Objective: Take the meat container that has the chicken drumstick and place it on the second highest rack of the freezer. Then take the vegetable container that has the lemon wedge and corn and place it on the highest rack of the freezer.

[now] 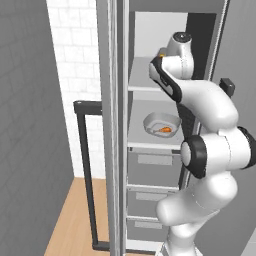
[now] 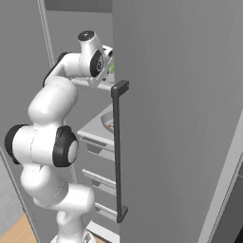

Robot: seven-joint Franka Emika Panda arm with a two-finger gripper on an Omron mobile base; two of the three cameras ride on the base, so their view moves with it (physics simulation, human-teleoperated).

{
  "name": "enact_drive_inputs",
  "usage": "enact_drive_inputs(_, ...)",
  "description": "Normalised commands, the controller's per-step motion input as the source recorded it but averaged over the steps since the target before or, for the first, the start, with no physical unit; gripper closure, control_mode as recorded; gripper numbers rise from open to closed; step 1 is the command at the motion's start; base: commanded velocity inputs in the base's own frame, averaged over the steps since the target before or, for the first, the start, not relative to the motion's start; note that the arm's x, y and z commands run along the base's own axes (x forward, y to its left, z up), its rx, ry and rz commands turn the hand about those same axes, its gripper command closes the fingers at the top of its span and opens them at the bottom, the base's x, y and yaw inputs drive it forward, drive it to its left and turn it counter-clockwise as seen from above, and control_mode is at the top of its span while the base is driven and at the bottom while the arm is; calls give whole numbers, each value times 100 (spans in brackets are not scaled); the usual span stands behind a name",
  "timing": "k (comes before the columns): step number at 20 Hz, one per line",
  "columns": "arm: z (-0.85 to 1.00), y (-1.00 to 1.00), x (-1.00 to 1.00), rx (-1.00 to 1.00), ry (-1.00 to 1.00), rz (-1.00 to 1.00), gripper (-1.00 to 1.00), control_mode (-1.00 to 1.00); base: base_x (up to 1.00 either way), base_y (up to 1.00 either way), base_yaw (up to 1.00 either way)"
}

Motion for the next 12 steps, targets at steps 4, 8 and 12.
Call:
enact_drive_inputs(4,-4,-4,43,0,0,0,100,-100,0,0,0)
enact_drive_inputs(8,-4,0,22,0,0,0,100,-100,0,0,0)
enact_drive_inputs(12,-14,0,17,0,3,0,-100,-100,0,0,0)
